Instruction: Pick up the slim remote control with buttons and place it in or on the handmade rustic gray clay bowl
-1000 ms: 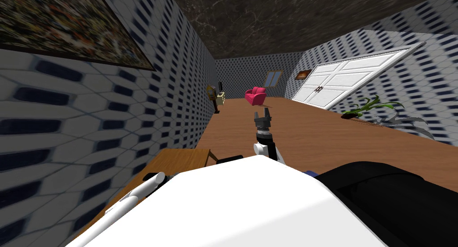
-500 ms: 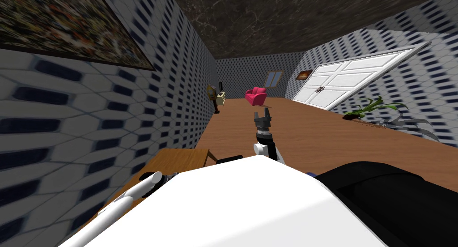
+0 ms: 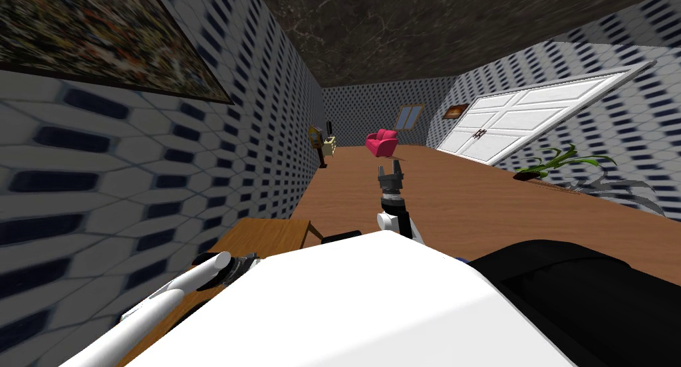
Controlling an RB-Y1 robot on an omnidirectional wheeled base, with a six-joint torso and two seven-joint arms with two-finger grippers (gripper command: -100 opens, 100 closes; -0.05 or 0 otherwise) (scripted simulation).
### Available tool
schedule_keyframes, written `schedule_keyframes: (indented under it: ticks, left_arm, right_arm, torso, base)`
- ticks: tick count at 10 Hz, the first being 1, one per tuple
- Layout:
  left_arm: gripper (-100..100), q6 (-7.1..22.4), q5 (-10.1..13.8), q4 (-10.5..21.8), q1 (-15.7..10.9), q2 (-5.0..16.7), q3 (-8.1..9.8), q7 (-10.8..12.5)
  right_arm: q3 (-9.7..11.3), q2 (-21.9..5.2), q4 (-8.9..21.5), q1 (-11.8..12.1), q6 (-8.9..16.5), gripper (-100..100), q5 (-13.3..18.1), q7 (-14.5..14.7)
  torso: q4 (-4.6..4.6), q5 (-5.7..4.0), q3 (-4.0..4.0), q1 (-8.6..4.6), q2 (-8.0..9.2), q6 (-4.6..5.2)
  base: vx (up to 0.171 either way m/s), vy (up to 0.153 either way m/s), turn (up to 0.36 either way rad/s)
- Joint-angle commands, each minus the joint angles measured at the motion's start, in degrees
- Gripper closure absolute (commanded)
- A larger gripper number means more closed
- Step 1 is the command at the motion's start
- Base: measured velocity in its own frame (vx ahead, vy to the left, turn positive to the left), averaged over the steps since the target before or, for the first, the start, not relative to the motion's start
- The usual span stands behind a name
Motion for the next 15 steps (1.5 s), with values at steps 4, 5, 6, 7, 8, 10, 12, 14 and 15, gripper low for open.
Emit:
schedule_keyframes:
  ticks: [4, 5, 6, 7, 8, 10, 12, 14, 15]
  left_arm:
    - [100, 1.55, 1.55, -0.9, 0.01, 5.6, 1.07, -0.58]
    - [100, 1.92, 2.03, -0.88, 0.03, 6.44, 1.13, -0.84]
    - [100, 2.77, 3.21, -0.81, 0.19, 8.0, 1.17, -1.42]
    - [100, 3.71, 4.7, -0.72, 0.47, 9.39, 1.13, -2.06]
    - [100, 4.21, 5.55, -0.65, 0.65, 10.0, 1.09, -2.39]
    - [100, 5.77, 8.44, -0.38, 1.28, 11.61, 0.93, -3.39]
    - [100, 6.82, 10.51, -0.14, 1.73, 12.55, 0.82, -4.05]
    - [100, 7.84, 12.57, 0.08, 2.15, 13.45, 0.73, -4.7]
    - [100, 8.33, 13.56, 0.17, 2.34, 13.89, 0.7, -5.01]
  right_arm:
    - [0.0, 0.0, 0.0, 0.0, 0.0, 0, 0.0, 0.0]
    - [0.0, 0.0, 0.0, 0.0, 0.0, 0, 0.0, 0.0]
    - [0.0, 0.0, 0.0, 0.0, 0.0, 0, 0.0, 0.0]
    - [0.0, 0.0, 0.0, -0.01, 0.0, 0, 0.0, 0.0]
    - [0.0, 0.0, 0.0, -0.01, 0.0, 0, 0.0, 0.0]
    - [0.0, 0.0, 0.0, -0.02, 0.0, 0, 0.0, 0.0]
    - [0.0, 0.0, 0.0, -0.02, 0.0, 0, 0.0, 0.0]
    - [0.0, 0.0, 0.0, -0.01, 0.0, 0, 0.0, 0.0]
    - [0.0, -0.01, 0.0, -0.01, 0.0, 0, 0.0, 0.0]
  torso:
    - [0.0, -0.03, 0.01, -0.11, 0.02, -0.01]
    - [-0.01, -0.07, 0.02, -0.16, 0.05, -0.03]
    - [-0.01, -0.07, 0.03, -0.16, 0.08, -0.05]
    - [-0.02, -0.08, 0.06, -0.12, 0.15, -0.08]
    - [-0.03, -0.06, 0.1, -0.09, 0.25, -0.08]
    - [-0.04, -0.01, 0.16, 0.03, 0.39, -0.11]
    - [-0.01, 0.04, 0.19, 0.17, 0.42, -0.09]
    - [0.02, 0.01, 0.18, 0.12, 0.37, -0.06]
    - [0.03, 0.02, 0.18, 0.18, 0.36, -0.06]
  base:
    - [-0.004, -0.05, 0.029]
    - [-0.024, -0.052, 0.03]
    - [-0.045, -0.039, 0.014]
    - [-0.074, -0.026, -0.005]
    - [-0.089, -0.013, -0.025]
    - [-0.116, 0.022, -0.054]
    - [-0.113, 0.025, -0.059]
    - [-0.096, 0.029, -0.06]
    - [-0.078, 0.046, -0.062]
